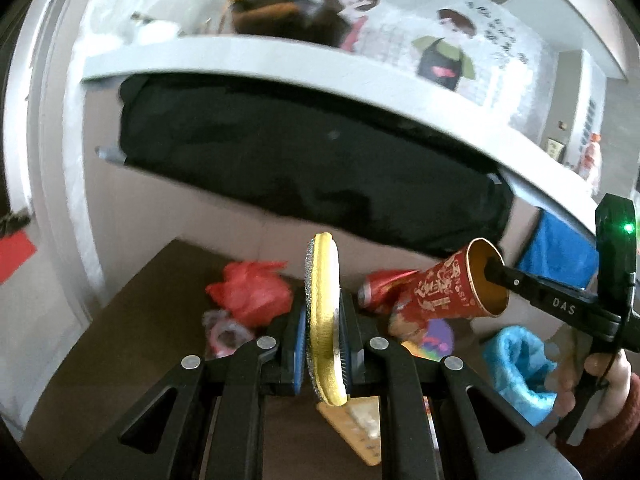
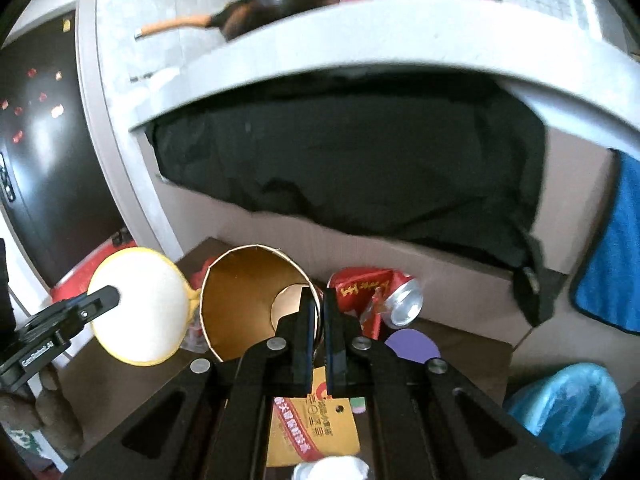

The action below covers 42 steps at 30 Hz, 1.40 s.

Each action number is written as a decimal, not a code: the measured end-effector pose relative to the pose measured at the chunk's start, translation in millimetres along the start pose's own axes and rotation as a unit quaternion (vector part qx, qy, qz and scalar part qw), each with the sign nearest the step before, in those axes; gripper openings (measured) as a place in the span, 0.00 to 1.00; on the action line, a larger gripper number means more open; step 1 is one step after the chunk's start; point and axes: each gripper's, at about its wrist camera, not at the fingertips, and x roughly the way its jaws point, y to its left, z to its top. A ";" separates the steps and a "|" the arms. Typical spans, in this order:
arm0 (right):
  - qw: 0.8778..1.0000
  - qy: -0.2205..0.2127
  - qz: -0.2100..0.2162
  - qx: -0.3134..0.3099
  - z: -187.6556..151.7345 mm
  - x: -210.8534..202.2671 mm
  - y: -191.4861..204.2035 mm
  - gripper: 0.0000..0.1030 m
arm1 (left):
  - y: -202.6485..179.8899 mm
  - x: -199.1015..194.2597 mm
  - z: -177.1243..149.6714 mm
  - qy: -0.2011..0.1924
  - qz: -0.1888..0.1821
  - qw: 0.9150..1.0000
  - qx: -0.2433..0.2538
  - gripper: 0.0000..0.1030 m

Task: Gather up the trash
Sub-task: 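Lift the yellow pad with the left tool while the right tool carries the red cup toward the bin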

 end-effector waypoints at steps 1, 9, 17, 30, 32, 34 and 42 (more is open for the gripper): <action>1.000 -0.006 0.001 0.003 0.8 -10.2 -5.8 0.03 | -9.2 -2.3 2.3 -0.003 -0.005 1.000 0.007 0.14; 0.998 -0.059 -0.029 0.017 -7.8 -93.4 -46.2 0.03 | -102.0 -10.2 9.9 -0.016 -0.061 0.997 0.053 0.14; 0.990 -0.093 -0.091 0.056 -41.0 -171.7 -123.9 0.03 | -215.4 2.9 -6.4 -0.003 -0.136 0.986 0.093 0.14; 0.974 -0.103 -0.154 0.131 -101.2 -214.1 -230.8 0.03 | -330.3 56.7 -51.4 0.049 -0.191 0.971 0.133 0.14; 0.973 -0.100 -0.155 0.137 -107.4 -212.5 -240.6 0.03 | -339.0 66.7 -56.0 0.058 -0.193 0.970 0.136 0.14; 0.973 -0.094 -0.154 0.146 -114.5 -209.5 -249.9 0.03 | -344.4 75.4 -62.4 0.068 -0.192 0.969 0.139 0.14; 0.972 -0.076 -0.149 0.164 -130.7 -194.1 -269.1 0.03 | -353.4 98.5 -78.3 0.093 -0.187 0.968 0.141 0.14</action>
